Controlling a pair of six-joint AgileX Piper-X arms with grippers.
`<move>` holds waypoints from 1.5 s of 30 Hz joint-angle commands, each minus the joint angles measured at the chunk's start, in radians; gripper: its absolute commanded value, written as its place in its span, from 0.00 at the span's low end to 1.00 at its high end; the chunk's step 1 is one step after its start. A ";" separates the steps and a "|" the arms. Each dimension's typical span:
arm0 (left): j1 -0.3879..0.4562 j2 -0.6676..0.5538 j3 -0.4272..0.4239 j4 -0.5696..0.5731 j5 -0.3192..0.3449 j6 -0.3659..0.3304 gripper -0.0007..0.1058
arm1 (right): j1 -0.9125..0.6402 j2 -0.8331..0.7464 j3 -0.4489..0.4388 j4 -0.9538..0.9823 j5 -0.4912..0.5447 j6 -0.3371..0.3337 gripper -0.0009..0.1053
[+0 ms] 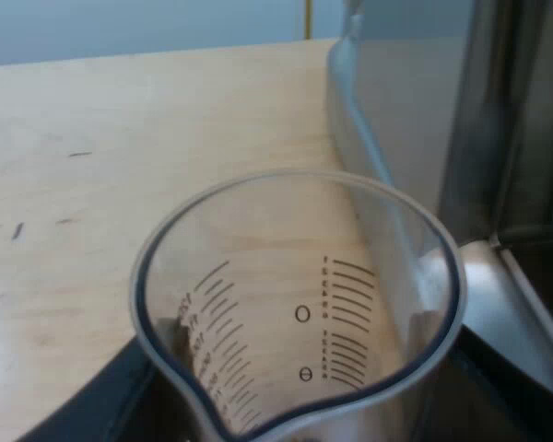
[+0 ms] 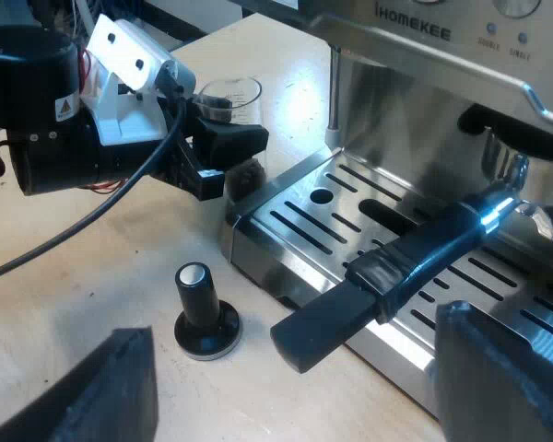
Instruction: Pour the beans into the coffee machine
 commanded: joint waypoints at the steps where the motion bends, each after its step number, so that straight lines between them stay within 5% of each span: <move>1: 0.001 -0.067 -0.005 -0.011 0.023 -0.011 0.27 | 0.003 -0.002 -0.005 -0.016 -0.001 -0.010 0.61; 17: 0.001 -0.604 -0.003 0.521 0.021 0.084 0.27 | 0.003 -0.002 -0.005 -0.017 -0.001 -0.007 0.61; 27: 0.001 -0.941 -0.003 0.898 0.021 0.085 0.27 | 0.003 -0.004 -0.020 -0.059 -0.001 0.147 0.61; 38: 0.001 -1.090 -0.114 1.241 0.019 0.085 0.27 | 0.003 -0.004 -0.112 -0.052 0.112 0.158 0.61; 45: 0.001 -1.090 -0.243 1.292 0.019 0.087 0.27 | 0.003 -0.004 -0.173 -0.052 0.124 0.148 0.61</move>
